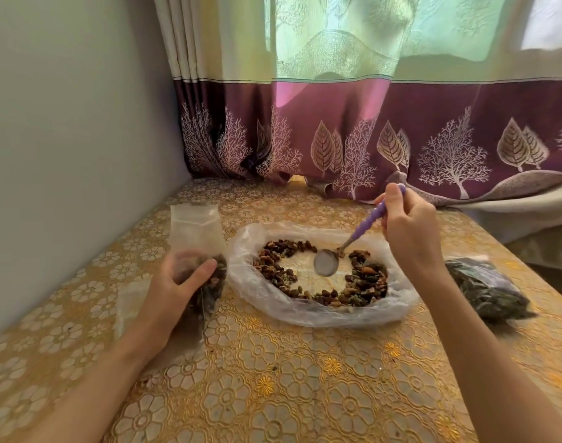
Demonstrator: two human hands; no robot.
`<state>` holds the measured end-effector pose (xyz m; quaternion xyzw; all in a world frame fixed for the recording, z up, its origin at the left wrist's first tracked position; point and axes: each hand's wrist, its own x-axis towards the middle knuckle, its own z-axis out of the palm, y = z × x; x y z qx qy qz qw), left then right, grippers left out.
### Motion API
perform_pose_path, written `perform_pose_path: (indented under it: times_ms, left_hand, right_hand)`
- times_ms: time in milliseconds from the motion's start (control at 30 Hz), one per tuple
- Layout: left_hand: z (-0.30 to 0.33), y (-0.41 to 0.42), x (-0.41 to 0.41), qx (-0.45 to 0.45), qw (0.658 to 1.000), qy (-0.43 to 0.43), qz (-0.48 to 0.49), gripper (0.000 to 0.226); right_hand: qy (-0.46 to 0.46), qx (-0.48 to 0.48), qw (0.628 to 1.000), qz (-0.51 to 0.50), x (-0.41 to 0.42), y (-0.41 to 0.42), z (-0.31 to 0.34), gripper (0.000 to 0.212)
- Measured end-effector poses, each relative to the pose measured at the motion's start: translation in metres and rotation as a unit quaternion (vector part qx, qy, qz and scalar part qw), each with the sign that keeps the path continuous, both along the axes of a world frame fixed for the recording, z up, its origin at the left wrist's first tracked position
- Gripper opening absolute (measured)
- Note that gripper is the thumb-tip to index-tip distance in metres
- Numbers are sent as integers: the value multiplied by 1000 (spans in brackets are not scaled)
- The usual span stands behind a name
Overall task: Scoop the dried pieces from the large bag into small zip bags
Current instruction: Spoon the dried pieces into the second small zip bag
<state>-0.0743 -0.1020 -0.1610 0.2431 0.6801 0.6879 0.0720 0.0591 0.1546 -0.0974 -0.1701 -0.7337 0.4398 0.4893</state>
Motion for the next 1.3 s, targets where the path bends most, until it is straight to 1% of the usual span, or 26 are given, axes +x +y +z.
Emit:
perform_pose_path:
  times_ms: [33,100,133,233,333,433,533,633,800,867,1000,1100,1200,1300]
  left_hand:
    - [-1,1,1,-25,1000,16,4,66]
    - [-3,2,1,-85,995,50,7,88]
    - [-5,2,0,-107,992,64,2,92]
    - [-5,3,-1,-120,989,83,-8,76]
    - [-4,5,1,-111,990,92,-2,70]
    - [-2,5,2,-110,989,97,9,73]
    - [-2,6,3,-117,987,110,11,73]
    - [-3,5,4,-137,984,112,13,61]
    - [-3,5,4,-144,984,109,13,57]
    - [-3,5,4,-143,984,109,10,55]
    - [-5,6,3,-143,983,117,6,39]
    - [-7,6,2,-144,982,120,9,32]
    - [-8,7,2,-147,980,131,3,35]
    - [-9,7,1,-178,971,158,-5,40]
  right_hand:
    - [-21,14,1000,-18,0,6,-3,37]
    - [-64,23,996,-58,0,19,-7,37]
    - [-82,21,994,-73,1,25,-10,37]
    - [-100,-2,990,-101,5,41,-16,37]
    - [-72,-28,991,-108,11,52,-18,38]
    - [-55,-55,994,-77,14,60,-18,38]
    - [-63,-68,994,-54,16,63,-20,39]
    - [-65,-95,993,-27,17,63,-22,41]
    - [-138,-157,978,15,15,58,-26,43]
    - [-171,-167,971,28,14,54,-27,45]
    - [-200,-183,962,41,10,47,-24,46]
    - [-197,-203,958,51,10,43,-24,47]
    - [-179,-231,956,38,11,43,-25,46]
    - [-142,-264,954,30,11,45,-26,46]
